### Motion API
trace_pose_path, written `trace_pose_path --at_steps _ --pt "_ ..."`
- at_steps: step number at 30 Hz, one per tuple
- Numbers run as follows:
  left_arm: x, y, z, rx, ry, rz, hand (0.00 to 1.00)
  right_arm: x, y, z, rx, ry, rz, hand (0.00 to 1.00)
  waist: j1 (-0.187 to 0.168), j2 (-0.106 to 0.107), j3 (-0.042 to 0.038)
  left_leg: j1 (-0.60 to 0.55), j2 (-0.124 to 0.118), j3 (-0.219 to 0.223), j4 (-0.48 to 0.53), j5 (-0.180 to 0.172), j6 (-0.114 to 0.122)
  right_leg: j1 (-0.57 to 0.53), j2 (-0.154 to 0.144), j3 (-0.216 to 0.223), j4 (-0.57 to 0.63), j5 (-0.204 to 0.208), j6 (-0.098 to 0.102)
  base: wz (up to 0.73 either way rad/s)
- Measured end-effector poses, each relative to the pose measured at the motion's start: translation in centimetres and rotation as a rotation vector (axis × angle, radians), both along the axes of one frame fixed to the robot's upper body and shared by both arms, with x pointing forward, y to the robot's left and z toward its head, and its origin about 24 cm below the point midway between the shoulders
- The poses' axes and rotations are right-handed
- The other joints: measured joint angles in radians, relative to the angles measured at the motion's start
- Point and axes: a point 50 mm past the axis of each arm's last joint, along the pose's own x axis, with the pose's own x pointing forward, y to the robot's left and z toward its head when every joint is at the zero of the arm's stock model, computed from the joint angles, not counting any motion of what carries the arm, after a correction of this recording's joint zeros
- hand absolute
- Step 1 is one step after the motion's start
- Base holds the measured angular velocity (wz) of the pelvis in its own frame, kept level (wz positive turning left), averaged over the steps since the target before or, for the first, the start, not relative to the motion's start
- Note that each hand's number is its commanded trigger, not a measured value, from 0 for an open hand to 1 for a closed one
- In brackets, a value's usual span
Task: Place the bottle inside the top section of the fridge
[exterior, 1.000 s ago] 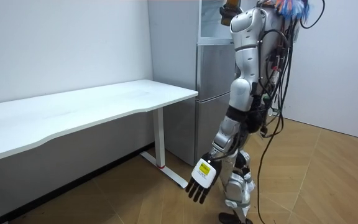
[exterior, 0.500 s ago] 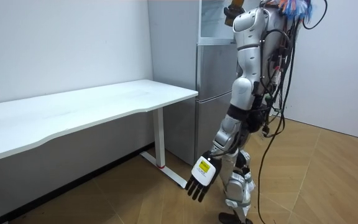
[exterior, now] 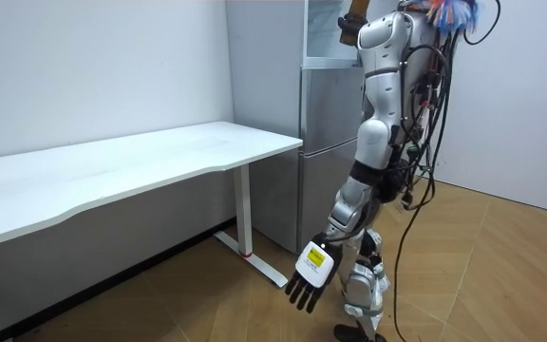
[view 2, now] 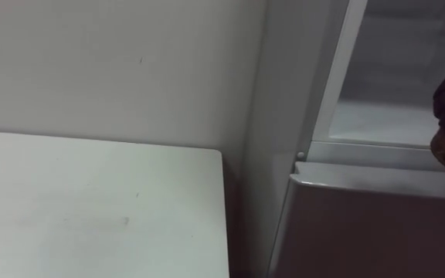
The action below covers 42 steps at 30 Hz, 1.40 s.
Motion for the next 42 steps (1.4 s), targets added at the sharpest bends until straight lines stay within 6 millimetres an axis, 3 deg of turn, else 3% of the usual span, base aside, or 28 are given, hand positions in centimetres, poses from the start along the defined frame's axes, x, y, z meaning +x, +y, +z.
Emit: trace_pose_path --at_steps 6,14,18,23,28,33,38,42 --pt "0.0 0.0 0.0 -0.001 0.0 0.003 0.0 0.7 -1.0 -1.0 0.044 0.043 -0.054 1.0 0.023 -0.008 0.0015 -0.001 0.0 -0.012 0.004 0.0 0.0 0.007 0.0 0.001 -0.002 0.0 0.0 0.05" --pt "-0.3 0.2 0.1 0.004 0.001 0.023 0.0 2.5 -2.0 -1.0 0.102 0.069 -0.125 1.0 0.047 0.002 0.0038 -0.014 -0.002 -0.032 0.009 0.0 0.001 0.002 -0.003 -0.003 0.002 -0.001 0.002 0.06" --pt "-0.5 0.2 0.1 0.016 0.021 0.017 0.0 4.0 -2.6 -0.9 0.093 0.119 -0.163 1.0 0.052 -0.004 0.0069 -0.017 -0.002 -0.039 0.009 0.001 0.001 0.002 -0.001 -0.003 0.0 -0.002 0.002 0.06" --pt "-0.8 0.5 0.2 0.036 0.04 -0.007 0.0 4.5 -2.7 -0.7 0.084 0.138 -0.185 1.0 0.07 -0.014 0.011 -0.021 -0.002 -0.051 0.008 0.001 0.001 0.003 -0.001 -0.014 -0.002 -0.002 0.003 0.07" --pt "-0.8 1.1 0.5 0.052 0.036 0.007 0.0 4.9 -3.6 -1.1 0.103 0.17 -0.238 1.0 0.08 -0.022 0.0059 -0.02 -0.002 -0.077 0.006 0.001 0.001 0.023 0.004 -0.033 -0.019 -0.003 0.004 0.16" --pt "-0.9 1.4 0.6 0.044 0.029 0.038 0.0 6.0 -3.8 -0.2 0.109 0.167 -0.238 1.0 0.097 -0.021 0.0045 -0.02 -0.002 -0.092 0.005 0.001 0.0 0.027 0.002 -0.053 -0.019 -0.007 0.008 0.1" --pt "-0.6 1.4 0.6 0.029 0.016 0.031 0.0 7.0 -4.7 -0.4 0.046 0.255 -0.23 1.0 0.13 -0.024 0.0018 -0.021 -0.002 -0.101 0.004 0.001 0.0 0.029 -0.002 -0.057 -0.016 -0.012 0.011 0.04" --pt "-1.2 1.4 0.7 0.027 0.027 0.034 0.0 7.9 -4.8 -1.0 0.0 0.339 -0.228 1.0 0.135 -0.027 0.0009 -0.017 -0.003 -0.101 0.005 0.001 -0.001 0.03 -0.007 -0.056 -0.01 -0.018 0.012 0.0"
